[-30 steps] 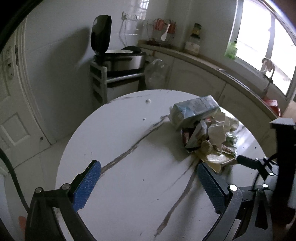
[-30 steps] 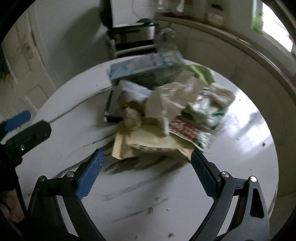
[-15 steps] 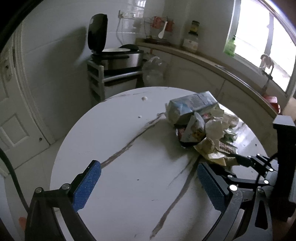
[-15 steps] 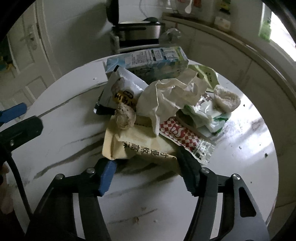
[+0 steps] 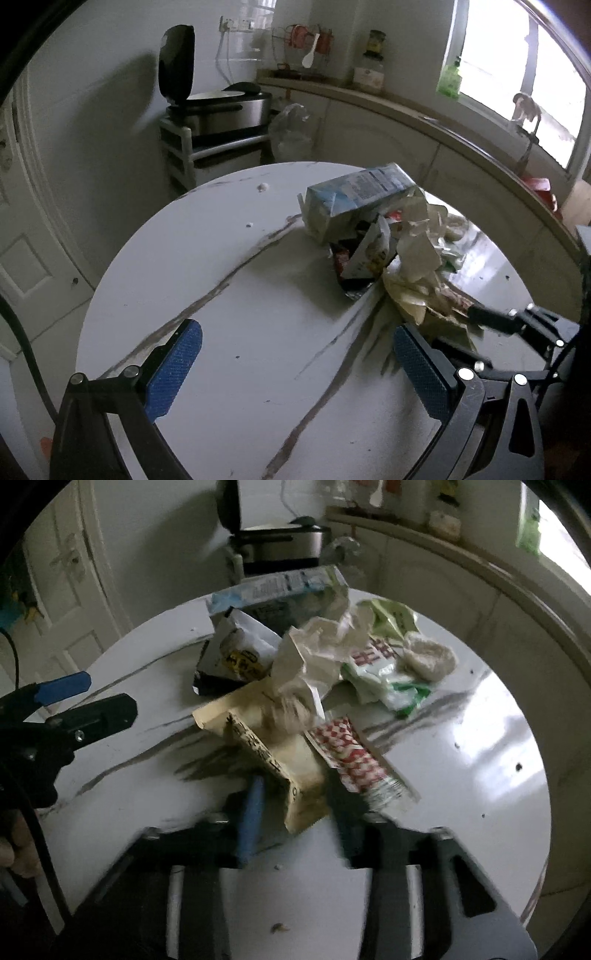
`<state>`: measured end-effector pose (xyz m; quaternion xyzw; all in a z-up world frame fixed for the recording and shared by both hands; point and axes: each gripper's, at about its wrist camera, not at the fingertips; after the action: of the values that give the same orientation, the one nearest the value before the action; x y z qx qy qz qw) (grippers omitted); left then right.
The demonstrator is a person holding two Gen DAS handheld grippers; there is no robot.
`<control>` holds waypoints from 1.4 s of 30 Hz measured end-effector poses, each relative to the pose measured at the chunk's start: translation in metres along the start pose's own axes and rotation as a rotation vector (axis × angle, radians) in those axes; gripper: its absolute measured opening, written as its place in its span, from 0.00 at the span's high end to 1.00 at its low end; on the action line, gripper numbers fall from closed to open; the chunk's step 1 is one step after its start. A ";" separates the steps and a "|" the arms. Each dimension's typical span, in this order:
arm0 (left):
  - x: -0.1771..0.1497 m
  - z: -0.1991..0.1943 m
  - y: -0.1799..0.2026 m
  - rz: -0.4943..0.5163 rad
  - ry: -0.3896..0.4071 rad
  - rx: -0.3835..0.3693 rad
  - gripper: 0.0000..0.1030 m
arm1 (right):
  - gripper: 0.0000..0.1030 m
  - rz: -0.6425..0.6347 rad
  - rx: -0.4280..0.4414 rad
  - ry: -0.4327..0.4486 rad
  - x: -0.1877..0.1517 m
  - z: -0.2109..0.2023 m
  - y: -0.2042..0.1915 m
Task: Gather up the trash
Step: 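Grasp the brown paper ball with right tool while left tool grasps the tan paper packet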
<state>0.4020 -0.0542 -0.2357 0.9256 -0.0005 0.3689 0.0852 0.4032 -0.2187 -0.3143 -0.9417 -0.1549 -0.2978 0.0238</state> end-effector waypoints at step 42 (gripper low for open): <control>0.006 0.024 0.029 0.079 -0.048 -0.038 0.01 | 0.60 0.183 0.160 0.052 0.000 0.006 0.047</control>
<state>0.4213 -0.0866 -0.2439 0.9316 -0.0461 0.3496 0.0881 0.4205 -0.2624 -0.3170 -0.9389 -0.0908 -0.3055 0.1299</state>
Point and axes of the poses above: each gripper's, at about its wrist camera, not at the fingertips, and z roughly the way its jaws point, y to its right, x to its top, and after that the axes turned 4 degrees about -x, right-handed
